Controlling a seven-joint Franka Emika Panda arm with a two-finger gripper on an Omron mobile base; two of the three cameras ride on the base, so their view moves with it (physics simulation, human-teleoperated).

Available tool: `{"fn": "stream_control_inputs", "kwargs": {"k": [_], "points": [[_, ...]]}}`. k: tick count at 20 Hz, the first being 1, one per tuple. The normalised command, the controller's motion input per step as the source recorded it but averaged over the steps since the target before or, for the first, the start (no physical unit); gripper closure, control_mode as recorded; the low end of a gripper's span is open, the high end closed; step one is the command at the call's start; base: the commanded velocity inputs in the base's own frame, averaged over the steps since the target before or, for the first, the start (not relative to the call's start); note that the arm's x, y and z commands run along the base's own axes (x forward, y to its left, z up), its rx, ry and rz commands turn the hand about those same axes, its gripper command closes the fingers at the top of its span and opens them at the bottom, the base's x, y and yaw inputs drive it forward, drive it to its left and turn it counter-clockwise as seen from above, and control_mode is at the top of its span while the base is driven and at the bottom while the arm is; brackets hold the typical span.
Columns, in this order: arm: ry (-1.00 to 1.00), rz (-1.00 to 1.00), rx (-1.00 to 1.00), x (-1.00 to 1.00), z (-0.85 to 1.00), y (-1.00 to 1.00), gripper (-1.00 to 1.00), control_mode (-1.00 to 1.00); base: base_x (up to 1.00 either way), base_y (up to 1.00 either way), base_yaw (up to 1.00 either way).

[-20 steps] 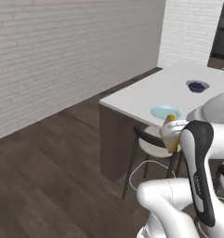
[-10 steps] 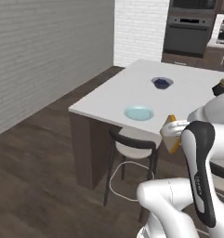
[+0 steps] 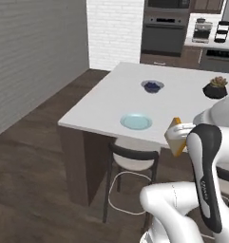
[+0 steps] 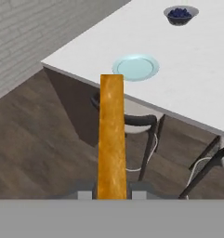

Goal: Start the toaster. Once the lever pops up, take the bread to the plate on the dining counter.

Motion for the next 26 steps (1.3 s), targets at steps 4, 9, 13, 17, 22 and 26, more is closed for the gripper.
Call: {"fn": "stream_control_inputs", "kwargs": {"k": [4,9,13,17,22,26], "points": [[0.0,0.0,0.0,0.0,0.0,0.0,1.0,1.0,0.86,0.47,-0.18],[0.0,0.0,0.0,0.0,0.0,0.0,1.0,1.0,0.9,0.12,-0.25],[0.0,0.0,0.0,0.0,0.0,0.0,1.0,1.0,0.83,0.26,-0.31],[0.0,0.0,0.0,0.0,0.0,0.0,1.0,1.0,0.7,0.31,-0.31],[0.0,0.0,0.0,0.0,0.0,0.0,1.0,1.0,0.51,0.29,-0.19],[0.0,0.0,0.0,0.0,0.0,0.0,1.0,1.0,0.0,0.0,0.0]]}}
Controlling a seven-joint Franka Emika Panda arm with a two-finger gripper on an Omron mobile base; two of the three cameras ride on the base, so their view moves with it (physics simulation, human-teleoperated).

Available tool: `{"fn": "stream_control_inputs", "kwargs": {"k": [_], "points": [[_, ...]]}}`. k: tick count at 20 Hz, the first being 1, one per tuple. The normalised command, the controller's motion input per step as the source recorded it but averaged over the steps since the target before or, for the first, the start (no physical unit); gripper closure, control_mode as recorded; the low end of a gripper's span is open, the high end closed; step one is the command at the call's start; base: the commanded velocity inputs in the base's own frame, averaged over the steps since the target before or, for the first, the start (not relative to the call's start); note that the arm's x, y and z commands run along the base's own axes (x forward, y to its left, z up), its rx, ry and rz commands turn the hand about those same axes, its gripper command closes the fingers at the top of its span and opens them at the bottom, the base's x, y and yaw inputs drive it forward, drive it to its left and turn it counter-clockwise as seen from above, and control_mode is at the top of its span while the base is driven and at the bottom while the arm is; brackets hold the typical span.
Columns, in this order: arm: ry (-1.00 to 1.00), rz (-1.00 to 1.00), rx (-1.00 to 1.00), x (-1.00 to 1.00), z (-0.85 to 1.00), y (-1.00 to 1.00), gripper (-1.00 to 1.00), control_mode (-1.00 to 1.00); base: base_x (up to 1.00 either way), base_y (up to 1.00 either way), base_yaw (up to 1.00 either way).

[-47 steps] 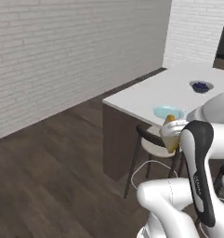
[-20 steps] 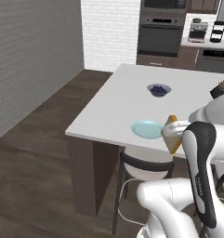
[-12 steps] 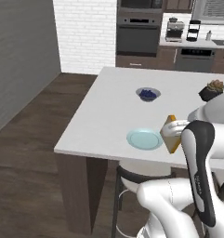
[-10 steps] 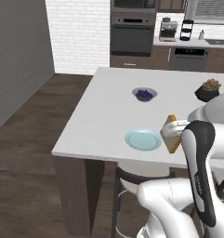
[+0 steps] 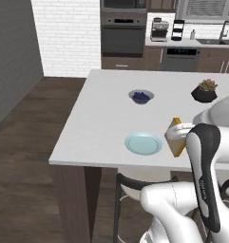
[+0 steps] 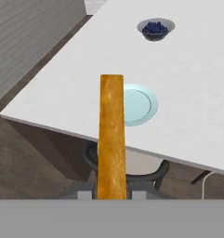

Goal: Start the toaster. Once the lever pops up, take the bread to the plate on the dining counter.

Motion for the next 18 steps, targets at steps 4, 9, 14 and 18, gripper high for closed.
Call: {"fn": "stream_control_inputs", "kwargs": {"k": [4,9,14,18], "points": [[0.0,0.0,0.01,0.39,0.0,0.0,1.0,-1.0,0.0,0.0,0.0],[0.0,0.04,0.11,0.98,0.0,0.0,1.0,-1.0,0.0,0.0,0.0],[0.01,0.06,0.23,1.0,-0.02,-0.03,1.0,-1.0,0.0,0.0,0.0],[0.11,0.04,0.28,1.0,-0.11,-0.05,1.0,-1.0,0.0,0.0,0.0]]}}
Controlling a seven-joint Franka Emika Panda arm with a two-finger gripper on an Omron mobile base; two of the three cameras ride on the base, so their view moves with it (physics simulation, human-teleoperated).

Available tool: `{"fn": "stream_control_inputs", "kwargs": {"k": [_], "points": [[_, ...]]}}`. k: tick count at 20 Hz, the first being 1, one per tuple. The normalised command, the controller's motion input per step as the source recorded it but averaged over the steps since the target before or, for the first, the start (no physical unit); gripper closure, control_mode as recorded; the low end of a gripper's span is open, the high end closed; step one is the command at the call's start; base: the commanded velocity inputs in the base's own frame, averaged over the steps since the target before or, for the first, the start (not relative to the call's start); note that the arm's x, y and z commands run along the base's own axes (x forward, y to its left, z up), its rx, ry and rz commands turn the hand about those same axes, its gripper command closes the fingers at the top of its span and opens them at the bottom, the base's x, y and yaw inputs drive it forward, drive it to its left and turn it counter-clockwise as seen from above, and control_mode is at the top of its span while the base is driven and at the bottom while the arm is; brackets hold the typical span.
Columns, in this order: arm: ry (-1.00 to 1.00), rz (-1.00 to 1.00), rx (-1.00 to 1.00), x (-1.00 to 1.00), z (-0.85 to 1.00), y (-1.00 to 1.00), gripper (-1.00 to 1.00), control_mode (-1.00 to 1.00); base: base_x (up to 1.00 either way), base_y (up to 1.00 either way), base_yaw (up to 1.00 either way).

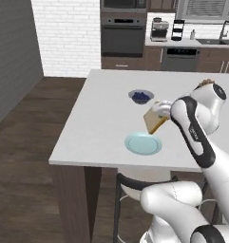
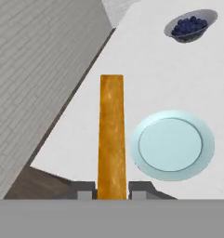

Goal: Start the toaster. Once the lever pops up, take the bread to the plate on the dining counter.

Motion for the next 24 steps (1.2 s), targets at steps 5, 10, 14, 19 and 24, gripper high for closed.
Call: {"fn": "stream_control_inputs", "kwargs": {"k": [5,10,14,19,24], "points": [[0.26,0.0,0.1,0.85,-0.31,0.01,1.0,-1.0,0.0,0.0,0.0],[0.1,-0.01,0.0,0.4,-0.59,0.01,1.0,-1.0,0.0,0.0,0.0],[0.0,0.0,0.02,0.03,-0.61,0.01,1.0,-1.0,0.0,0.0,0.0],[0.0,0.0,0.01,0.0,-0.32,0.0,1.0,-1.0,0.0,0.0,0.0],[0.0,0.0,0.0,0.07,-0.18,0.0,1.0,-1.0,0.0,0.0,0.0]]}}
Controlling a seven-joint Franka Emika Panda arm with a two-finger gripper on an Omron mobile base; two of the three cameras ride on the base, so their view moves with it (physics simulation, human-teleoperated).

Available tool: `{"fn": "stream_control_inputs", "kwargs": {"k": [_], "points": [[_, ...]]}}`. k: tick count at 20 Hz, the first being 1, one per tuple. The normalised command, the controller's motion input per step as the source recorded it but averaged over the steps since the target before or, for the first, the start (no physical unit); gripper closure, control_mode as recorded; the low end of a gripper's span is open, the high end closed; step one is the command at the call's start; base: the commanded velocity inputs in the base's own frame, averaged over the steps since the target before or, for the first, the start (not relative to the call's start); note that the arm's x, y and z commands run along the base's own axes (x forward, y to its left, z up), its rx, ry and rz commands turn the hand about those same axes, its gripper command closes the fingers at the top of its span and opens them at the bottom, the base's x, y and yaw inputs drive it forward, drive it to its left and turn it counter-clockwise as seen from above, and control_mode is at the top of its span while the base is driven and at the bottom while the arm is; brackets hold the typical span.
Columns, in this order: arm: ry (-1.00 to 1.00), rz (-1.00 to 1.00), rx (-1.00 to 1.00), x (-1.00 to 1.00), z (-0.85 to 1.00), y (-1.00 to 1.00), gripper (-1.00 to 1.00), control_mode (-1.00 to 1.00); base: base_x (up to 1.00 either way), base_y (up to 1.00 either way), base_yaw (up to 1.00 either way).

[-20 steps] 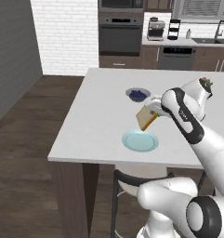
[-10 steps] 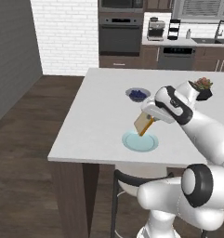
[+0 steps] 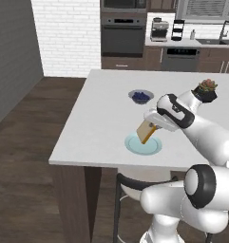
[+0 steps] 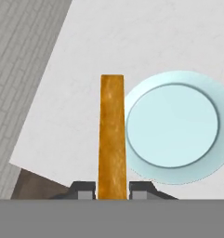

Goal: Start the toaster. Once the lever pops up, take the bread to the plate on the dining counter.

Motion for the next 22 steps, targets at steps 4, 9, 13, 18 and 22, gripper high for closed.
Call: {"fn": "stream_control_inputs", "kwargs": {"k": [4,9,13,18,22], "points": [[0.0,0.0,0.0,0.11,-0.18,0.0,1.0,-1.0,0.0,0.0,0.0],[0.0,0.0,0.0,0.03,-0.28,0.0,1.0,-1.0,0.0,0.0,0.0],[0.03,0.01,0.0,0.28,-0.39,0.0,1.0,-1.0,0.0,0.0,0.0],[0.01,0.03,0.0,0.31,-0.19,0.07,1.0,-1.0,0.0,0.0,0.0],[0.0,0.05,0.0,0.25,-0.16,0.0,1.0,-1.0,0.0,0.0,0.0]]}}
